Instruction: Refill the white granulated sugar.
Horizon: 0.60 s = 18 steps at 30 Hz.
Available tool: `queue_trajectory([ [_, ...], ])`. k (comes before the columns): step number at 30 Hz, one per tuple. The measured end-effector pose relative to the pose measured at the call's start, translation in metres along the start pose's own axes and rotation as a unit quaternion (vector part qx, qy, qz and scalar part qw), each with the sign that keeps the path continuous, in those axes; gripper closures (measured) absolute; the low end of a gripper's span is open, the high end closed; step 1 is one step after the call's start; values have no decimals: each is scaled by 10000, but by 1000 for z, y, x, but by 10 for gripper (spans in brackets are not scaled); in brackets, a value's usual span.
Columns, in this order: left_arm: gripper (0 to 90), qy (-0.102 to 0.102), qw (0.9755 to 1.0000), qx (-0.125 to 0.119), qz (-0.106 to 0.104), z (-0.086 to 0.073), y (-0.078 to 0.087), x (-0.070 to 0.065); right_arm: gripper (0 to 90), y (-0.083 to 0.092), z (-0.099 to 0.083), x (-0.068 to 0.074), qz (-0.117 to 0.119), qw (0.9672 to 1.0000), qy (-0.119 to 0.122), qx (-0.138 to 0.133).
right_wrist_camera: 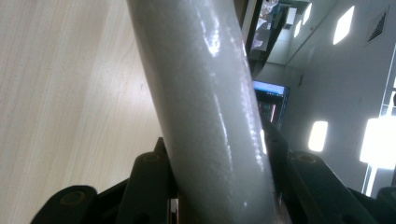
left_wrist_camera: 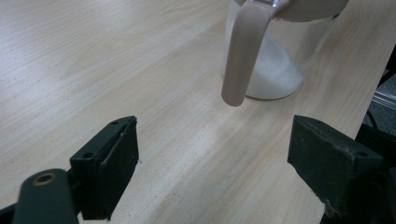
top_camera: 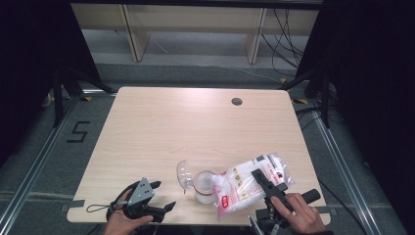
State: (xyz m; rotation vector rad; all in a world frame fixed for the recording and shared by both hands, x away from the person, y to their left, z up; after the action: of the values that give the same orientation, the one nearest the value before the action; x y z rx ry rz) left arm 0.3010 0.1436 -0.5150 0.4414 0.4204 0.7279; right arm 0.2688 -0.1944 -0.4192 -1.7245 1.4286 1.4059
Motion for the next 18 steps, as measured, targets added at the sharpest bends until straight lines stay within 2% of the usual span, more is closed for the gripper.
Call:
queue_trajectory([
  [2, 159, -25, 10000, 71, -8, 0, 0, 0, 648, -1, 2, 0, -16, 10000, -8, -28],
  [3, 159, -32, 9999, 99, -21, 0, 1, 0, 648, -1, 3, -2, -43, 9999, 75, -66],
  [4, 159, -30, 10000, 76, -12, 0, 0, 0, 648, -1, 3, -1, 27, 10000, -5, -33],
  [6, 159, -54, 10000, 51, 14, 0, 1, 0, 649, -1, 3, -2, 51, 10000, 78, -26],
  [7, 159, -152, 9999, 50, 6, 1, 1, 1, 649, -1, 3, -1, 61, 10000, -1, 1],
  [8, 159, -149, 9999, 51, 6, 1, 1, 1, 649, -2, 2, -1, 13, 10000, -6, -27],
  [9, 159, -149, 9999, 50, -3, 1, 1, 1, 650, -2, 2, -3, -62, 9999, 121, -102],
  [10, 159, 32, 10000, 18, -7, 0, 0, -2, 650, 0, 1, -1, 14, 10000, 26, -26],
  [13, 159, -17, 10000, 59, -23, 0, 0, -1, 650, 1, 1, -3, -22, 9999, 157, -49],
  [14, 159, -20, 9999, 95, -31, 0, 0, -1, 651, 2, 1, -2, 56, 9999, 86, 15],
  [15, 159, -22, 9999, 98, -31, 0, 0, -1, 651, 1, 3, -3, -69, 9999, 75, -89],
  [16, 159, -16, 10000, 54, -2, 0, 0, -1, 651, 1, 4, -3, 45, 10000, 44, -33],
  [17, 159, -17, 10000, 55, 5, 0, 0, -1, 651, 0, 6, -5, -95, 9998, 87, -140],
  [18, 159, -17, 10000, 54, 5, 0, 0, -1, 651, -1, 6, -5, 13, 9999, 65, -103],
])
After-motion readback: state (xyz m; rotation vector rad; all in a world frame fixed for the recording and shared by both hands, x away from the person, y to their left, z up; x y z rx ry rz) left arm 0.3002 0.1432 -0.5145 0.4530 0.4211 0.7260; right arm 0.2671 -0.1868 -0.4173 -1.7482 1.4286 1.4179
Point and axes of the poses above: each handheld gripper's, and its own axes: y roughly backward along the jaws, z roughly out of its top, x roughly to its left, the point moved 3 cm from there along -y, roughly forward along the jaws, and after that the axes turned 11 degrees about y, right-handed, at the moved point
